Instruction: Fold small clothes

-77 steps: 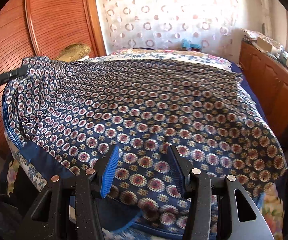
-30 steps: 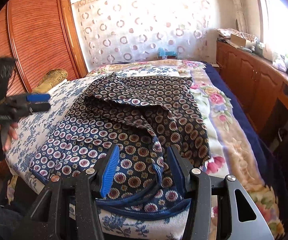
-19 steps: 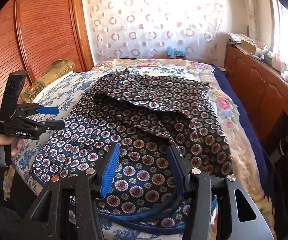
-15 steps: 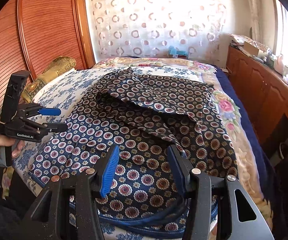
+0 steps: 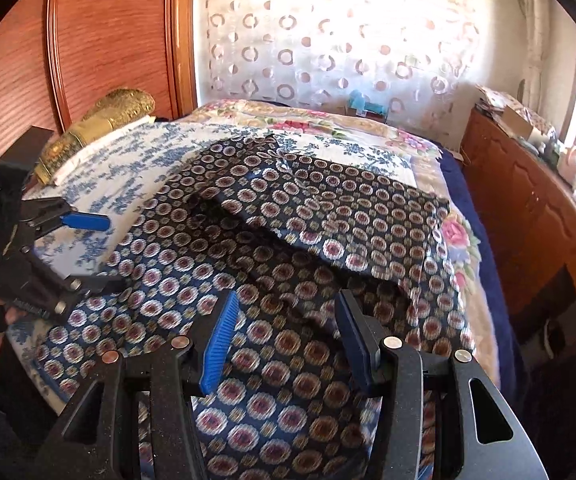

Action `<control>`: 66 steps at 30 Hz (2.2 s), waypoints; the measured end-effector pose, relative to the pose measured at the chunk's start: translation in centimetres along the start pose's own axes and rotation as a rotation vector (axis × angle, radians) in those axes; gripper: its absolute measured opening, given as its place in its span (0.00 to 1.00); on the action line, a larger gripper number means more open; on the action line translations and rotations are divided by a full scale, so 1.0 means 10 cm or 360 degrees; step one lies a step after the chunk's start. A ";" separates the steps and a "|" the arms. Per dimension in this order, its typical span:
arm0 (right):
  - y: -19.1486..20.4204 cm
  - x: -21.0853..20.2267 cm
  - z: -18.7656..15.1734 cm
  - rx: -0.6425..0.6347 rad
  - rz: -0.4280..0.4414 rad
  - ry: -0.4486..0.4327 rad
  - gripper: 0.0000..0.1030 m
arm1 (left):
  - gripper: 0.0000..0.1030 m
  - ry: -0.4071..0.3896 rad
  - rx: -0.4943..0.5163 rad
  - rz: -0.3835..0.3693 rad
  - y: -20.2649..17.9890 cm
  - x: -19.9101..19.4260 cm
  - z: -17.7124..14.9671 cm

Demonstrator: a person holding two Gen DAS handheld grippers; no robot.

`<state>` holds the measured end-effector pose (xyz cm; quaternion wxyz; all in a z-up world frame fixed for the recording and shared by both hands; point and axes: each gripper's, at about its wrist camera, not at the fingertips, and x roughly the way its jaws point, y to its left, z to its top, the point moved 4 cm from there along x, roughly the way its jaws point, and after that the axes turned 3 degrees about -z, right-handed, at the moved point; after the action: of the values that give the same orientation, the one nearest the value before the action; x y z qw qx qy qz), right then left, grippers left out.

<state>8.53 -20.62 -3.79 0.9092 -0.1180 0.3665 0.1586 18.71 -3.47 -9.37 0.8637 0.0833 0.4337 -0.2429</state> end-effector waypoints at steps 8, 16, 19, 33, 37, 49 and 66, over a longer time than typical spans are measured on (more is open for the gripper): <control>-0.01 0.46 0.17 -0.0175 -0.0085 0.0141 0.57 | 0.99 0.0019 0.0012 -0.0003 -0.01 0.02 0.00; 0.23 0.79 0.21 -0.0565 -0.0340 0.0171 0.59 | 0.99 0.0019 0.0012 -0.0002 0.00 0.02 -0.01; 0.27 0.88 0.27 -0.0649 -0.0429 0.0148 0.59 | 0.99 0.0020 0.0013 -0.0002 -0.01 0.02 -0.01; -0.15 1.11 0.57 -0.0096 0.0135 0.0164 0.04 | 0.99 0.0021 0.0013 -0.0002 -0.01 0.02 -0.01; -0.73 1.16 0.53 0.0317 0.0012 0.0145 0.05 | 0.99 0.0021 0.0014 -0.0001 -0.01 0.02 -0.01; -0.66 1.10 0.53 0.0320 -0.0041 0.0073 0.38 | 0.99 0.0022 0.0014 0.0000 0.00 0.02 -0.01; -0.54 0.89 -0.20 0.0275 0.0006 0.0249 0.38 | 0.99 -0.0289 -0.0139 -0.0048 0.09 -0.56 0.11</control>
<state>15.34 -24.50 -10.95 0.8844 -0.0505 0.4487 0.1184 17.14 -1.18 -4.35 0.8985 0.0167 0.3650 -0.2434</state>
